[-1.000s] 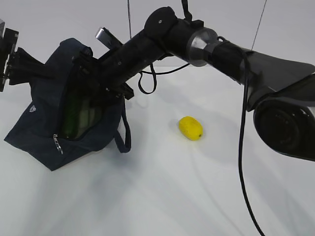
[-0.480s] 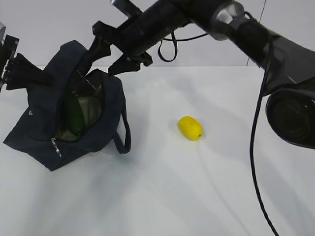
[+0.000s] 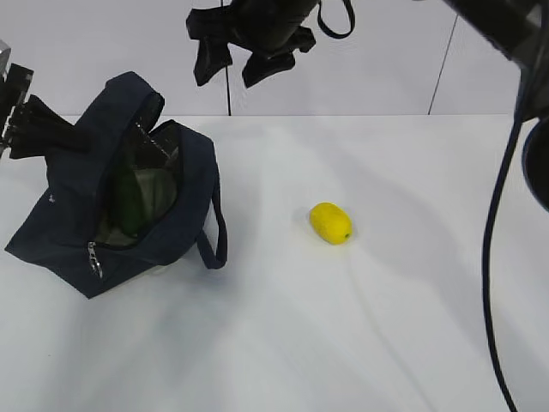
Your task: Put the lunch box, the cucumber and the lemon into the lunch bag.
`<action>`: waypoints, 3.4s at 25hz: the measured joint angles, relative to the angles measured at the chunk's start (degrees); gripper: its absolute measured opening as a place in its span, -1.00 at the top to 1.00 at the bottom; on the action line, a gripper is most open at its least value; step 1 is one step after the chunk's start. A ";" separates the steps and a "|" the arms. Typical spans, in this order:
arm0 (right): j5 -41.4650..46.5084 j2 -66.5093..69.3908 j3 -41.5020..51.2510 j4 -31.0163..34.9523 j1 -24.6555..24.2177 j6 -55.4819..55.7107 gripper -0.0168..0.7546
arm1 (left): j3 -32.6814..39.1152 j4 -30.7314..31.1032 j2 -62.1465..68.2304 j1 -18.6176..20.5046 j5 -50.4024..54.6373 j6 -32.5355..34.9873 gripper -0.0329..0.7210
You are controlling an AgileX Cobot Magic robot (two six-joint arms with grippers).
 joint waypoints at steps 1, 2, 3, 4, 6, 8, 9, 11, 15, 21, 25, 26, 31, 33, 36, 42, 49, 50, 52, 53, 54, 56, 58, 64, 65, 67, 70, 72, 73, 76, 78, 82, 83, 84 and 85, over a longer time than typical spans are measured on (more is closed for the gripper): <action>0.00 -1.24 1.60 -1.96 0.25 0.00 -0.46 | 0.00 0.09 0.00 0.00 0.00 0.00 0.93; 0.00 -2.34 3.58 -4.18 0.61 0.00 -0.46 | 0.00 0.09 0.00 0.00 0.00 0.00 0.93; 0.00 -3.79 6.06 -6.23 0.82 0.00 -0.46 | 0.00 0.09 0.00 0.00 0.00 0.00 0.93; 0.00 -5.31 8.53 -7.85 0.96 0.00 -0.46 | 0.00 0.09 0.00 0.00 0.00 0.00 0.93; 0.00 -8.24 15.64 -10.19 0.98 0.00 -0.46 | 0.00 0.09 0.00 0.00 0.00 0.00 0.93; 0.00 -11.66 22.86 -12.86 0.98 0.00 -0.46 | 0.00 0.19 0.00 0.00 0.00 0.00 0.93; 0.00 -13.05 26.74 -14.45 0.98 0.00 -0.46 | 0.00 0.13 0.00 0.00 0.00 0.00 0.93; 0.00 -16.28 33.31 -17.51 0.98 0.81 -0.46 | 0.00 0.13 0.00 0.00 0.00 0.00 0.93; -0.10 -19.79 42.32 -21.13 0.12 1.80 -0.46 | 0.00 0.13 0.00 0.00 0.00 0.00 0.93; -0.44 -19.84 45.36 -21.47 -2.87 1.80 -0.46 | 0.00 0.22 0.00 0.00 0.00 0.00 0.93; -0.56 -19.35 45.36 -21.59 -3.38 0.07 -0.46 | 0.00 0.22 0.00 0.00 0.00 0.04 0.93; -0.65 -18.88 45.36 -21.32 -3.38 -0.03 -0.46 | 0.00 0.22 0.00 0.00 0.00 0.04 0.93; -1.86 -15.22 45.36 -19.86 -3.38 -1.70 -0.44 | 0.00 0.22 0.00 0.00 0.00 0.04 0.93; -4.36 -14.34 45.45 -19.86 -3.38 -2.33 -0.43 | 0.00 0.22 0.00 0.00 0.00 0.04 0.93; -6.98 -13.16 45.45 -19.86 -3.38 -4.06 -0.42 | 0.00 0.22 0.00 0.00 0.00 0.04 0.93; -9.95 -10.30 45.45 -19.86 -3.38 -5.12 -0.42 | 0.00 0.26 0.00 0.00 0.00 0.04 0.93; -11.88 -8.05 44.84 -19.86 -3.38 -5.12 -0.42 | 0.00 0.35 0.00 0.00 0.00 0.04 0.93; -11.97 -7.48 44.84 -19.86 -3.38 -5.12 -0.42 | 0.00 0.35 0.00 0.00 0.00 0.04 0.93; -12.01 -6.59 44.71 -19.86 -3.38 -5.23 -0.42 | 0.00 0.35 0.00 0.00 0.00 0.04 0.93; -12.17 -6.34 44.71 -19.86 -3.38 -5.23 -0.42 | 0.00 0.35 0.00 0.00 0.00 0.04 0.93; -12.40 -6.18 44.71 -20.26 -3.38 -5.23 -0.42 | 0.00 0.35 0.00 0.00 0.00 0.04 0.93; -12.86 -6.05 44.67 -20.81 -3.38 -5.23 -0.42 | 0.00 0.35 0.00 0.00 0.00 0.04 0.93; -13.11 -5.79 44.44 -21.13 -3.38 -5.34 -0.42 | 0.00 0.35 0.00 0.00 0.00 0.04 0.93; -13.20 -5.32 44.31 -21.48 -3.38 -5.34 -0.41 | 0.00 0.35 0.00 0.00 0.00 0.04 0.93; -13.23 -5.32 44.23 -21.61 -3.38 -5.34 -0.41 | 0.00 0.35 0.00 0.00 0.00 0.04 0.93; -13.34 -5.32 44.23 -21.61 -3.38 -5.34 -0.42 | 0.00 0.35 0.00 0.00 0.00 0.04 0.93; -13.34 -5.32 44.23 -21.61 -3.38 -5.34 -0.41 | 0.00 0.35 0.00 0.00 0.00 0.04 0.93; -13.34 -5.32 44.23 -21.61 -3.38 -5.34 -0.42 | 0.00 0.35 0.00 0.00 0.00 0.04 0.93; -13.34 -5.32 44.23 -21.61 -3.38 -5.34 -0.42 | 0.00 0.35 0.00 0.00 0.00 0.04 0.93; -13.34 -5.32 44.23 -21.61 -3.38 -5.34 -0.41 | 0.00 0.35 0.00 0.00 0.00 0.04 0.93; -13.34 -5.32 44.23 -21.61 -3.38 -5.34 -0.41 | 0.00 0.35 0.00 0.00 0.00 0.04 0.93; -13.34 -5.32 44.23 -21.39 -3.38 -5.34 -0.24 | 0.00 0.35 0.00 0.00 0.00 0.04 0.93; -13.34 -5.32 44.23 -21.39 -3.38 -5.34 -0.15 | 0.00 0.35 0.00 0.00 0.00 0.04 0.93; -13.34 -5.32 44.23 -21.39 -3.38 -5.34 -0.05 | 0.00 0.35 0.00 0.00 0.00 0.04 0.93; -13.34 -5.32 44.23 -21.39 -3.38 -5.34 0.01 | 0.00 0.35 0.00 0.00 0.00 0.04 0.93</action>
